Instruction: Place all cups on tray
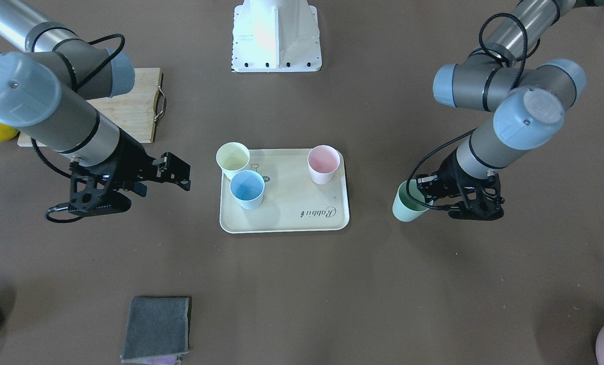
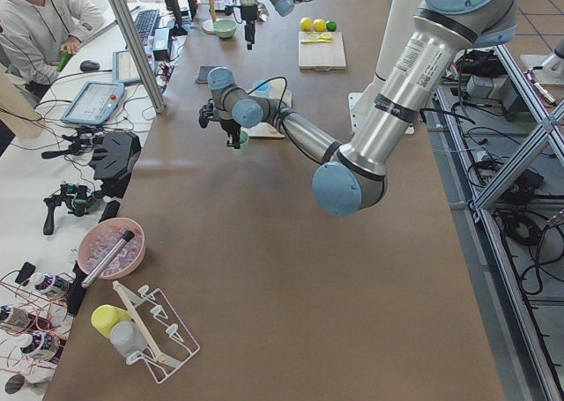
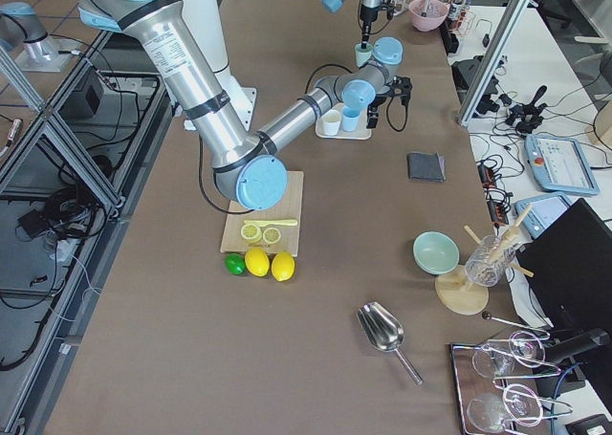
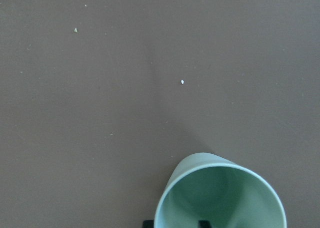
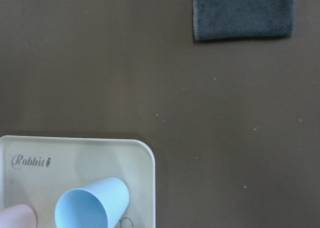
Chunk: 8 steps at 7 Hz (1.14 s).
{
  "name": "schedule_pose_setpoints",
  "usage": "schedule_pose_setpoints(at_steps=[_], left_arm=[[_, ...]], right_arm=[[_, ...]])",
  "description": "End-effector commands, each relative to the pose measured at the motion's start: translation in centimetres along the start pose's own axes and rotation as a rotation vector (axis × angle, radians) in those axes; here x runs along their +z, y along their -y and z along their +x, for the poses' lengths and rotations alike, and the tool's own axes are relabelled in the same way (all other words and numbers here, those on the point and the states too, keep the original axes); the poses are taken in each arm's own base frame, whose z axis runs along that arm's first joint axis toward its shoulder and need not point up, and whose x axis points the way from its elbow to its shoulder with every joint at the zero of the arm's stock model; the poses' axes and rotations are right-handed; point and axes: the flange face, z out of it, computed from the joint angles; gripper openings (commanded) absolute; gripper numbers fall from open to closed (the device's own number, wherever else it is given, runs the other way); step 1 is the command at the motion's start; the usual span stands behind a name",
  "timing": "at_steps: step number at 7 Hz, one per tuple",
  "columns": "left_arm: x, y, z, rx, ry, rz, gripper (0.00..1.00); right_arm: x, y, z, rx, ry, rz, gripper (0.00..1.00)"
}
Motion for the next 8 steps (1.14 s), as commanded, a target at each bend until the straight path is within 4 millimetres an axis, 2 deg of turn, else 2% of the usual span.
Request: schedule_pose_setpoints(at_steps=[1,2,4,5,6,7,8], left_arm=[[1.5,-0.9,10.2,-0.075,-0.041,-0.034,0.0],[3.1,-1.2,13.6,-0.091,-0.016,-0.011,0.0],[6.1,-2.2,15.1,-0.071,-0.008,0.007,0.0],[7.4,-2.4,15.3,-0.074,-0.014,0.003,0.0],[7.1,-2.4,16.2,-0.071,-0.029,0.008,0.72],[6.0,-2.1,16.7,-0.072,-0.038,0.017,0.98],[3.5,-0.5,15.2,-0.08,-0.049,0.046,0.98]], right_arm=[[-1.6,0.3,6.6,-0.034,-0.032,0.015,1.0],[-1.5,-1.1,8.7,-0.041,-0.062,0.029,1.0],[-1.9,-2.1,11.8,-0.089,-0.094,0.042,1.0],[-1.9,-2.2,12.0,-0.087,-0.096,0.04,1.0],[-1.8,-2.4,12.2,-0.087,-0.096,0.038,1.0],[-1.8,-2.4,12.2,-0.087,-0.097,0.039,1.0],[-1.9,-2.4,12.5,-0.082,-0.101,0.041,1.0]])
